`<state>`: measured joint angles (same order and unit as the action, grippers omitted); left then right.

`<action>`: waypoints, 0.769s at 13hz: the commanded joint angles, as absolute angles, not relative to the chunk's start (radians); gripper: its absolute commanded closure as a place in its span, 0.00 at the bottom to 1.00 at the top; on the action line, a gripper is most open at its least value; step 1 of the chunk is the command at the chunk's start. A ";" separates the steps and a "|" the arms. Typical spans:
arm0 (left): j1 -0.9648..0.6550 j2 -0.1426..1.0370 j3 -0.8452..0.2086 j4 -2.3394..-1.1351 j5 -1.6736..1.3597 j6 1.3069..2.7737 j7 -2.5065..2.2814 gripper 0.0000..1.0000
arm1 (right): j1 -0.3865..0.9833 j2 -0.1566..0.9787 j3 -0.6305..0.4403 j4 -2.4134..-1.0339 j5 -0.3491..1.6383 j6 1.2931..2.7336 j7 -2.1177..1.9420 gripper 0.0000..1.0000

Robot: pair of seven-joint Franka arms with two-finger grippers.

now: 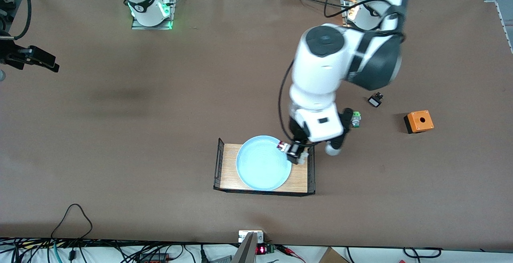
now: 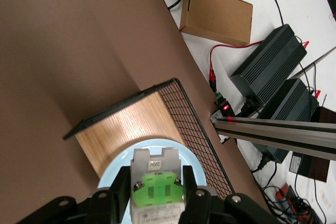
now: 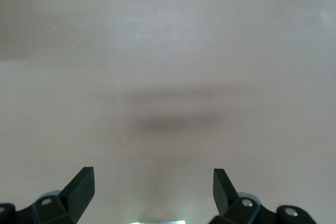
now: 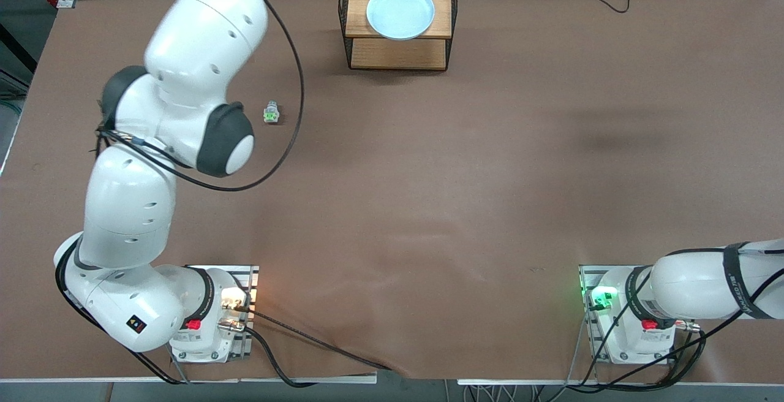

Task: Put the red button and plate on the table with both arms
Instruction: 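Lift the button with the left gripper while the right gripper reaches out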

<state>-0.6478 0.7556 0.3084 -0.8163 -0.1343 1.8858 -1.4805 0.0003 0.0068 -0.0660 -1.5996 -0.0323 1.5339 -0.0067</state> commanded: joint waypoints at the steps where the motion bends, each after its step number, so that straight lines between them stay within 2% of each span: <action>1: -0.574 0.689 0.302 -0.844 -0.227 1.783 -1.240 0.98 | -0.002 0.012 -0.063 -1.577 -0.012 1.526 -0.017 0.00; 4: -0.490 0.669 0.302 -0.873 -0.258 1.726 -1.001 0.98 | 0.005 0.012 -0.061 -1.578 0.020 1.525 -0.006 0.00; 7: -0.385 0.666 0.302 -0.920 -0.310 1.665 -0.730 0.98 | 0.095 0.046 -0.055 -1.578 0.026 1.525 0.078 0.00; 10: -0.293 0.666 0.302 -1.024 -0.360 1.674 -0.447 0.98 | 0.191 0.086 -0.055 -1.578 0.090 1.542 0.254 0.00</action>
